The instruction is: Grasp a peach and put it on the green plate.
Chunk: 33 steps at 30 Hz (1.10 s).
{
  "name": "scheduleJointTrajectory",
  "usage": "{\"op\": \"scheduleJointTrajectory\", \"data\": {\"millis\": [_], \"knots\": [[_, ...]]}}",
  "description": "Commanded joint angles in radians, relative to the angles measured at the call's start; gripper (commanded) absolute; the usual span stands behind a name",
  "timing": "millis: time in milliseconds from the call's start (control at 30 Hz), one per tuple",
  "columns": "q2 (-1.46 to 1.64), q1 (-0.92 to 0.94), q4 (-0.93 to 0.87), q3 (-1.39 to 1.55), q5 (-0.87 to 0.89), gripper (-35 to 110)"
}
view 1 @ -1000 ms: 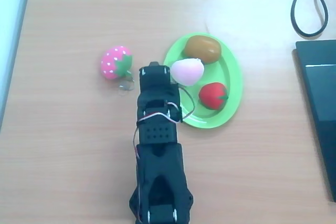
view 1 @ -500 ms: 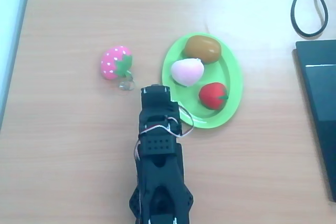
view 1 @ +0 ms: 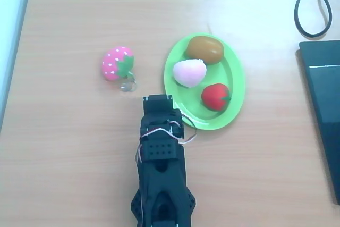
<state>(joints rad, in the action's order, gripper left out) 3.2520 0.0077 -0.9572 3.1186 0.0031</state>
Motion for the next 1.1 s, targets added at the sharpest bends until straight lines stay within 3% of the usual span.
{"op": "scheduleJointTrajectory", "data": {"millis": [0,700,1067], "knots": [[0.021,-0.015,-0.052,0.014,-0.021,-8],[0.041,-0.005,-0.278,-0.017,-0.02,-8],[0.041,-0.009,-0.279,-0.017,-0.028,-8]]}}
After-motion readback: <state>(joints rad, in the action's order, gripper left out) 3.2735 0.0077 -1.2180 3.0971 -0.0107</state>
